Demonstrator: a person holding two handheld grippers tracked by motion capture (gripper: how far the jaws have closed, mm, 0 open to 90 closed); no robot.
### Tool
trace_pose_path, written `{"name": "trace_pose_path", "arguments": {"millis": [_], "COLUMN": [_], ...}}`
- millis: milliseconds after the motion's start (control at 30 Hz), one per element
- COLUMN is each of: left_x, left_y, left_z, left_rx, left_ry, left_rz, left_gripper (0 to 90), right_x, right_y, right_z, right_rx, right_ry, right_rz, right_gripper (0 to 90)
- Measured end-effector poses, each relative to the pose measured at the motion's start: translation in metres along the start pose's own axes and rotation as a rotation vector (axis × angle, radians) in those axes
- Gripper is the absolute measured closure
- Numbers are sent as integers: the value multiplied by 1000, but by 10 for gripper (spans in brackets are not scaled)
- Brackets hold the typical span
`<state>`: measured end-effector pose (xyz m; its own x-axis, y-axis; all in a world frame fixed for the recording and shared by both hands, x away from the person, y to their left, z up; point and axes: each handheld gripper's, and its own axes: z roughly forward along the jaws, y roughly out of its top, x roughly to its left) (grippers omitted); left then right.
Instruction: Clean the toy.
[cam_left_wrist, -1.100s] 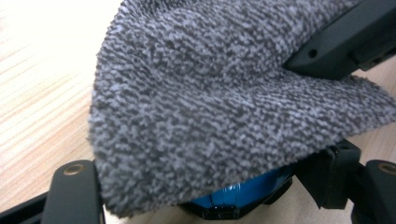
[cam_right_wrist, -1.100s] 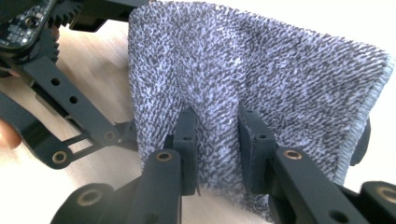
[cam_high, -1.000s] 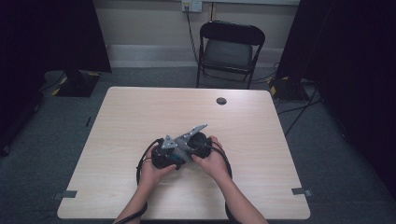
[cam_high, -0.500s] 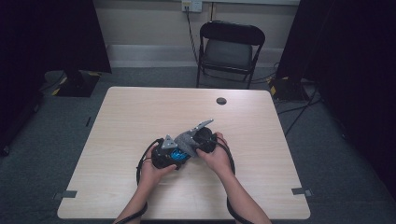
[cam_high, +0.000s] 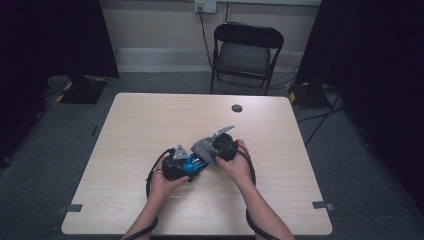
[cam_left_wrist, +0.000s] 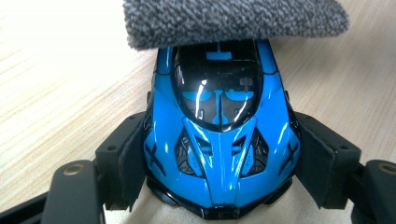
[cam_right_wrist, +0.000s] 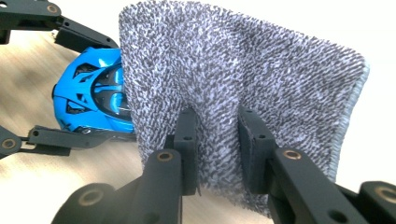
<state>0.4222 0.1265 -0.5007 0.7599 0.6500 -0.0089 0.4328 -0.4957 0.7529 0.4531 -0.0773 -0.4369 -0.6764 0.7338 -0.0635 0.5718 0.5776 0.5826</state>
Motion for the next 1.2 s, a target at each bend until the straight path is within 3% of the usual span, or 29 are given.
{"name": "trace_pose_path", "arguments": {"millis": [200,667,967,1200], "left_x": [0,0,0,0], "left_y": [0,0,0,0], "left_z": [0,0,0,0], "left_rx": [0,0,0,0], "left_ry": [0,0,1,1], "left_rz": [-1,1,1,1], "left_gripper": [257,258,258,258], "right_x": [-7,-18,-24,-32], "right_y": [0,-2,-6,-9], "right_z": [-2,-2,-5,-9], "right_rx": [-8,-23,-46,-56], "right_ry": [-26,-30,-8,-34], "right_rz": [19,65,109,120], "right_gripper": [719,732,760,766]}}
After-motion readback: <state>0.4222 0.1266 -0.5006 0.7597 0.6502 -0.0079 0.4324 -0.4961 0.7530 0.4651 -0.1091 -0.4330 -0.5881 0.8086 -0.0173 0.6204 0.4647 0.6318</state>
